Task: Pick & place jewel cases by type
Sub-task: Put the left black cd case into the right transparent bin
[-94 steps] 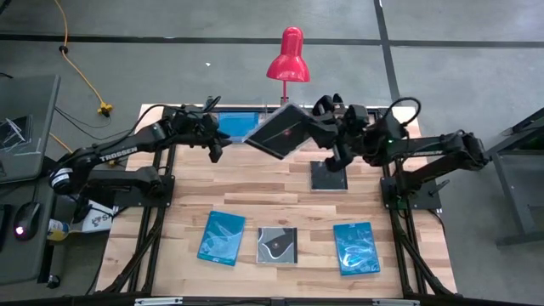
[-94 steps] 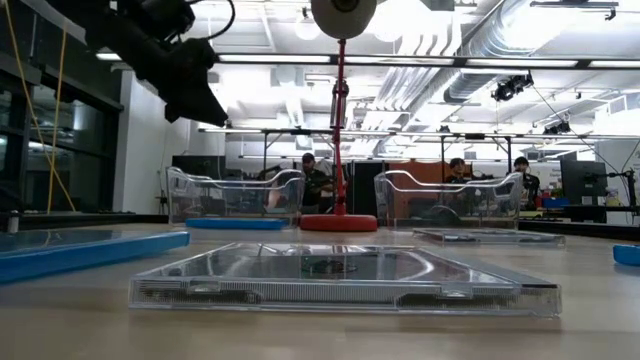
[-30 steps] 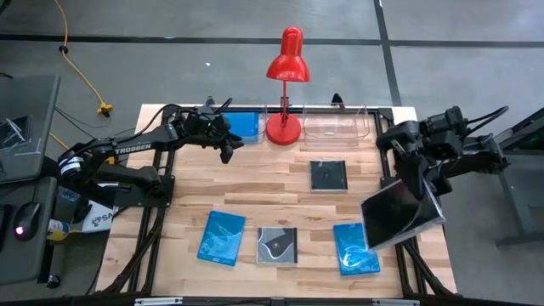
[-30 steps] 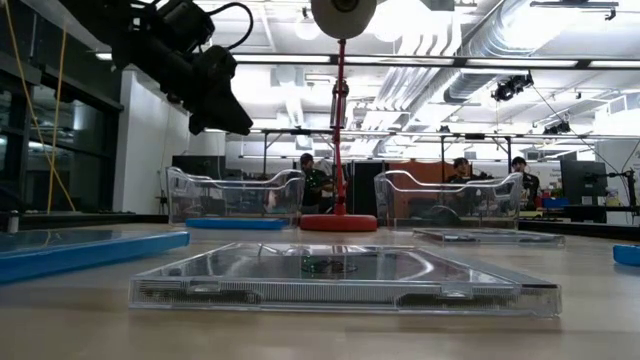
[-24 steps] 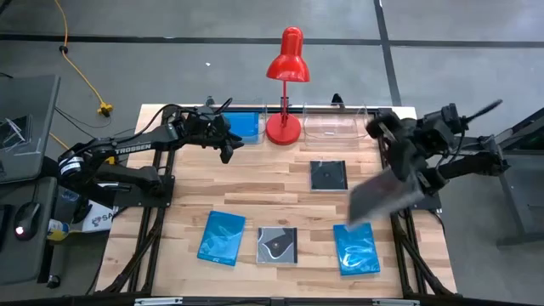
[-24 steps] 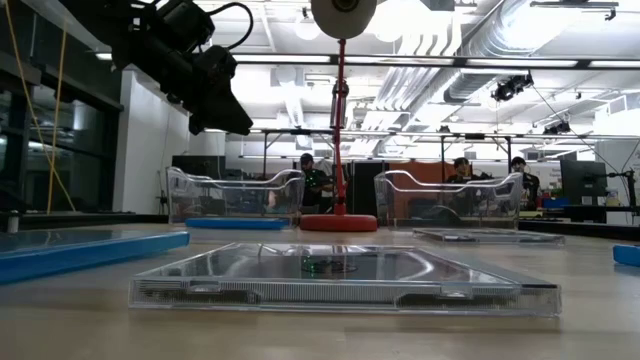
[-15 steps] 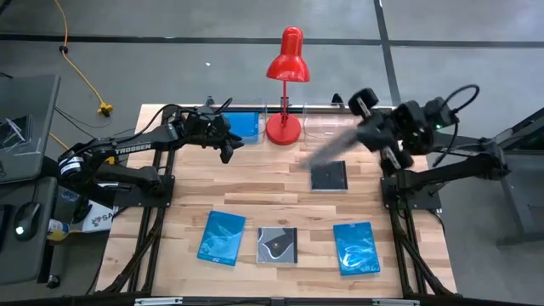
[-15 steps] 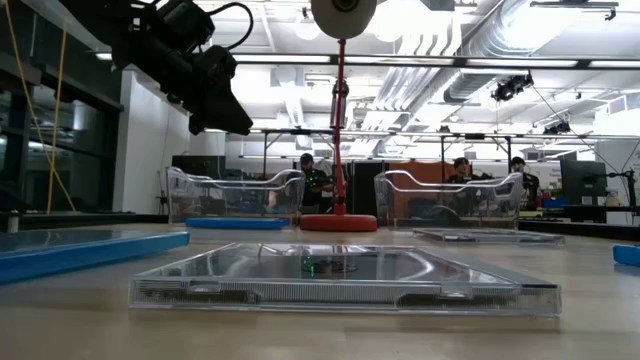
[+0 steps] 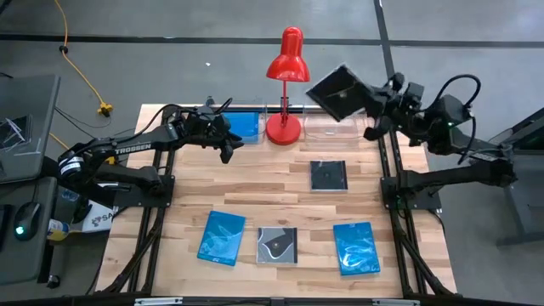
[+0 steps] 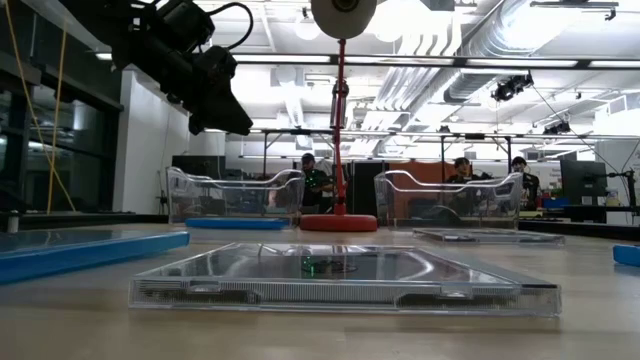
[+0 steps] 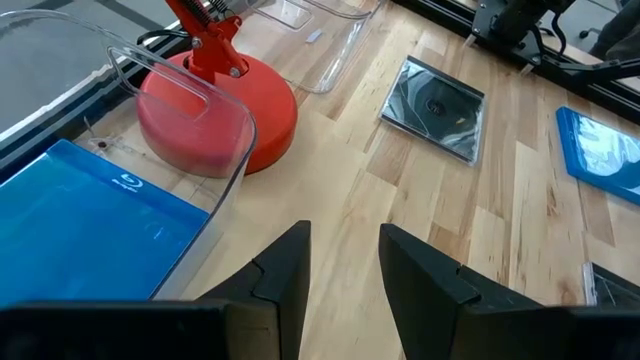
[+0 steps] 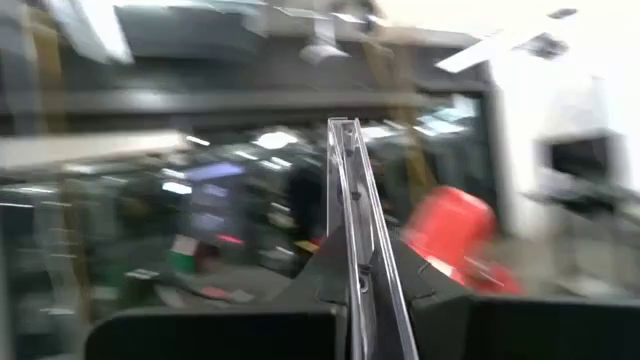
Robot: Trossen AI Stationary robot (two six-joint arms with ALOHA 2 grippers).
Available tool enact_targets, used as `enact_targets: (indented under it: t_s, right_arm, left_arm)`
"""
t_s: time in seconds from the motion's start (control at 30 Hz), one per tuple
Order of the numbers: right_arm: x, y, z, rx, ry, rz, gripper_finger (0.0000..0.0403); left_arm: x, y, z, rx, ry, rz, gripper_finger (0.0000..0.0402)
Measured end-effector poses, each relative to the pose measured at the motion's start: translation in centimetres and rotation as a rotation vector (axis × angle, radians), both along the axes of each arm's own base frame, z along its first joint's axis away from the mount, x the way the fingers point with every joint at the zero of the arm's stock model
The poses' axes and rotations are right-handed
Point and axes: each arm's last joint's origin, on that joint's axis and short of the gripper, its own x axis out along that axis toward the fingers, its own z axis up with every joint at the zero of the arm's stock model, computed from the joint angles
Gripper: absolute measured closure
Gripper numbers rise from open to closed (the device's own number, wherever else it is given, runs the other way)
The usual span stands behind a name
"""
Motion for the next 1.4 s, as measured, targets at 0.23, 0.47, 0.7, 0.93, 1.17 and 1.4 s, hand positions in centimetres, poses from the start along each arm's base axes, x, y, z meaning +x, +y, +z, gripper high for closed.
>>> enact_targets:
  t_s: [0.23, 0.47, 0.7, 0.93, 1.17, 1.4]
  right_arm:
    - [-1.3, -0.8, -2.7, 0.228, 0.203, -0.373, 0.0397]
    - [-1.3, -1.5, -5.9, 0.402, 0.339, -0.657, 0.0398]
    - [-0.1, -2.8, -9.2, 0.519, 0.465, -0.842, 0.0400]
    - [2.8, -5.3, -11.6, 0.561, 0.563, -0.947, 0.0400]
    - [5.7, -8.1, -14.1, 0.611, 0.596, -0.998, 0.0398]
    - [7.7, -10.7, -15.6, 0.662, 0.549, -0.986, 0.0398]
  left_arm:
    - [0.0, 0.0, 0.0, 0.002, 0.001, 0.004, 0.0282]
    - [0.0, 0.0, 0.0, 0.004, 0.002, 0.007, 0.0282]
    - [0.0, 0.0, 0.0, 0.004, 0.002, 0.006, 0.0282]
    - [0.0, 0.0, 0.0, 0.003, 0.002, 0.005, 0.0282]
    - [0.0, -0.1, 0.0, -0.007, -0.003, -0.015, 0.0282]
    - [0.0, -0.1, -0.1, 0.001, 0.006, -0.040, 0.0282]
